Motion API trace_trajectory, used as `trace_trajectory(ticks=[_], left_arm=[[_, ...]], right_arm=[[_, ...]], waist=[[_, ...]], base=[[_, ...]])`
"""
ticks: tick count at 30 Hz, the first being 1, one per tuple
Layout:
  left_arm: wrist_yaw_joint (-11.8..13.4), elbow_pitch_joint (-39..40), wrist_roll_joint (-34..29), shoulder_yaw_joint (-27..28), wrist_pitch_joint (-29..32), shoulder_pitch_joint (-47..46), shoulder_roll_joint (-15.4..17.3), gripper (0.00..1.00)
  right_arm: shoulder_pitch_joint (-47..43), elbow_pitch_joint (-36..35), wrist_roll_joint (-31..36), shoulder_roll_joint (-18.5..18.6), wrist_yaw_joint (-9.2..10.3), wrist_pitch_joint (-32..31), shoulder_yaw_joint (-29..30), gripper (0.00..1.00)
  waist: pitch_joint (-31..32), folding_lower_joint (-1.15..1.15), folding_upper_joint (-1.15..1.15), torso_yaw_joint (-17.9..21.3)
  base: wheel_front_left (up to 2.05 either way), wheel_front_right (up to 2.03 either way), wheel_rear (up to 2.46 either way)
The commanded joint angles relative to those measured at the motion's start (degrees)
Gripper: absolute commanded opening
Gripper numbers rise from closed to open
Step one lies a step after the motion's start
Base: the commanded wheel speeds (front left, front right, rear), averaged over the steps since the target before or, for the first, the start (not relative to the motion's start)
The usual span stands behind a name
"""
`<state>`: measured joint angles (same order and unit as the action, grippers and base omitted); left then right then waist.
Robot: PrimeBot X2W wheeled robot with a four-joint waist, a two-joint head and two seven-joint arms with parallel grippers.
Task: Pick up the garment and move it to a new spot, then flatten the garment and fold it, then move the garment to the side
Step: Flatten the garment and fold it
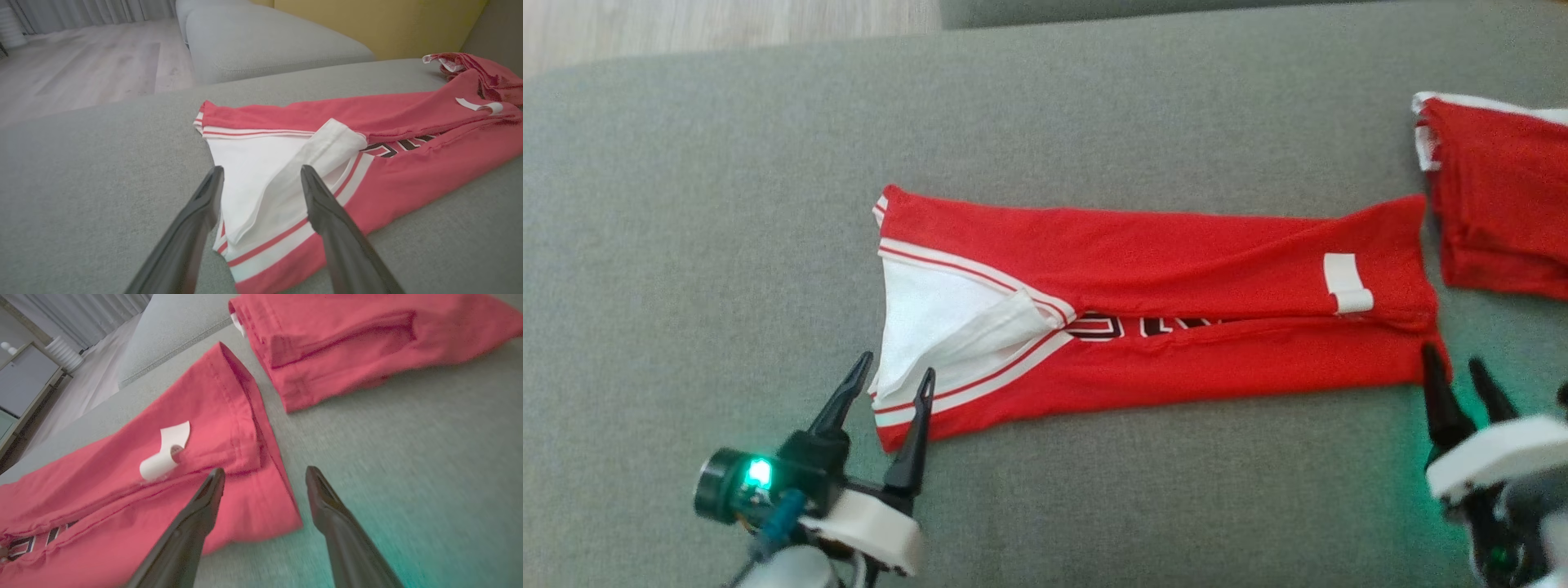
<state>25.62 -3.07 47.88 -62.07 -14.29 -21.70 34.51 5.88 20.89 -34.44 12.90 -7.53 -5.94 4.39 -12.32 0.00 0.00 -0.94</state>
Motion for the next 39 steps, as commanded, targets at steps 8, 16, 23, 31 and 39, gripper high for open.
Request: trace_trajectory(ticks=[8, 16, 23, 31, 39], left_arm=[[5.9, 1.2, -14.9, 10.0, -0.7, 7.2, -7.6, 1.00], [6.2, 2.9, -24.0, 13.3, -0.7, 13.2, -13.9, 1.00], [4.0, 2.3, -28.4, 15.2, -0.7, 15.2, -17.0, 1.00], [3.1, 1.9, -31.7, 18.6, -0.7, 17.0, -18.5, 1.00], [1.4, 1.1, -33.7, 22.5, -0.7, 19.9, -18.9, 1.00]], right_arm=[[-2.1, -1.0, 3.1, -4.6, 0.04, 1.8, 4.1, 1.00], [5.4, 6.9, 7.9, -5.6, 0.04, 1.4, 10.4, 1.00], [10.7, 17.6, 14.4, -5.2, 0.04, -0.2, 15.3, 1.00], [10.3, 20.0, 12.8, -6.6, 0.04, 0.9, 13.4, 0.00], [6.2, 8.9, 7.1, -4.5, 0.04, 4.0, 12.3, 0.00]], waist=[[4.8, 0.00, 0.00, -0.4], [4.6, 0.00, 0.00, -4.3], [3.6, 0.00, 0.00, -7.0], [4.1, 0.00, 0.00, -8.0], [6.1, 0.00, 0.00, -8.8]], base=[[0.00, 0.00, 0.00], [0.00, 0.00, 0.00], [0.00, 0.00, 0.00], [0.00, 0.00, 0.00], [0.00, 0.00, 0.00]])
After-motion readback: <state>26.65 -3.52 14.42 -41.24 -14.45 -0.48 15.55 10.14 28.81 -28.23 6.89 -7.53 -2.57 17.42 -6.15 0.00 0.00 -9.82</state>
